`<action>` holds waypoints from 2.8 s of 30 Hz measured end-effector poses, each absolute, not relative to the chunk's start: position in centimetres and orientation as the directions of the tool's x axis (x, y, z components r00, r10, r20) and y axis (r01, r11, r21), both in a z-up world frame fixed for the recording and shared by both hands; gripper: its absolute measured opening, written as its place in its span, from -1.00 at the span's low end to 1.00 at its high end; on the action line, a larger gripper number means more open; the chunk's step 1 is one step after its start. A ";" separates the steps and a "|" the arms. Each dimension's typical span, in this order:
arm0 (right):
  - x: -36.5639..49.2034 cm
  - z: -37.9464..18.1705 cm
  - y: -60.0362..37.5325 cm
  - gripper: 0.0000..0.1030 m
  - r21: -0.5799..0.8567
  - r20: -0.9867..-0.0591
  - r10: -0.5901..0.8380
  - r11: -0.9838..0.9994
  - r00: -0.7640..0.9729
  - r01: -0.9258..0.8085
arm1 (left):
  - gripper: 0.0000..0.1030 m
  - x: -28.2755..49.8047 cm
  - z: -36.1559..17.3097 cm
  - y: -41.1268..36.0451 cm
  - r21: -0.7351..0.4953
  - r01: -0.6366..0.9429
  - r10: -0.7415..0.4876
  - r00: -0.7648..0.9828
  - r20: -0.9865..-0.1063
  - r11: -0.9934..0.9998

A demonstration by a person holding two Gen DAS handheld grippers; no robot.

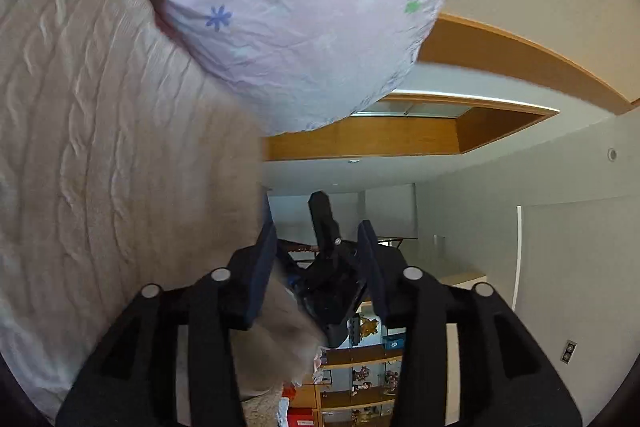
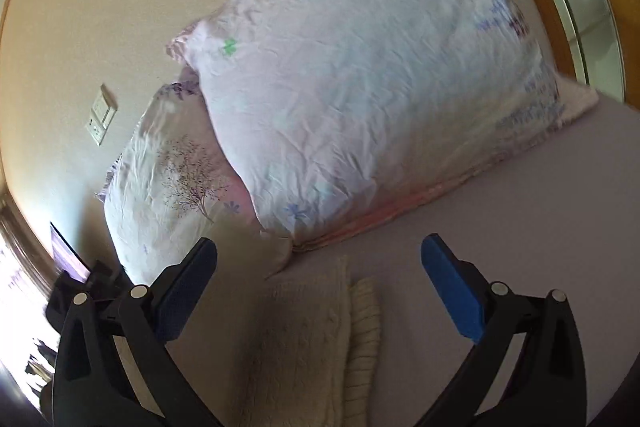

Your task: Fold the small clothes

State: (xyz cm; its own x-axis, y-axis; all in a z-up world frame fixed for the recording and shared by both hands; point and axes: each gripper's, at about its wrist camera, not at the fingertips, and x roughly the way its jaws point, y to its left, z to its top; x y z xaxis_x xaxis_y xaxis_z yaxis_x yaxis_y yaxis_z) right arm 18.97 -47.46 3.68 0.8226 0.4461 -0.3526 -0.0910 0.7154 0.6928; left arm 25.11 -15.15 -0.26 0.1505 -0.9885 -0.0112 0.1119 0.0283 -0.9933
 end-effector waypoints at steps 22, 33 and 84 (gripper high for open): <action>22.1 -2.1 -42.6 -0.27 0.806 -0.481 0.722 0.588 0.498 -0.075 | -0.29 23.7 -2.5 -6.9 -0.772 0.192 -0.769 0.392 -0.506 0.606; 22.2 0.4 -33.8 0.14 0.671 -0.579 0.649 0.723 0.493 -0.163 | 0.11 20.0 3.2 2.3 -0.481 0.226 -0.506 0.621 -0.599 0.847; 6.0 0.4 -25.7 0.97 0.161 -0.780 0.201 0.980 0.592 -0.120 | 0.97 8.1 -3.4 -2.7 0.040 0.109 -0.041 0.646 -0.762 0.993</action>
State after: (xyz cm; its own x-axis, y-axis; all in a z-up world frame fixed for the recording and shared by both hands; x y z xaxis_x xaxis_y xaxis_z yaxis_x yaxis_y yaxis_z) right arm 5.98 -25.70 0.37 0.5921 0.2008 -0.7805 -0.1201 0.9796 0.1609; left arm 8.10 -2.73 -3.35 0.6461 -0.0405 -0.7622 0.1089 0.9933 0.0395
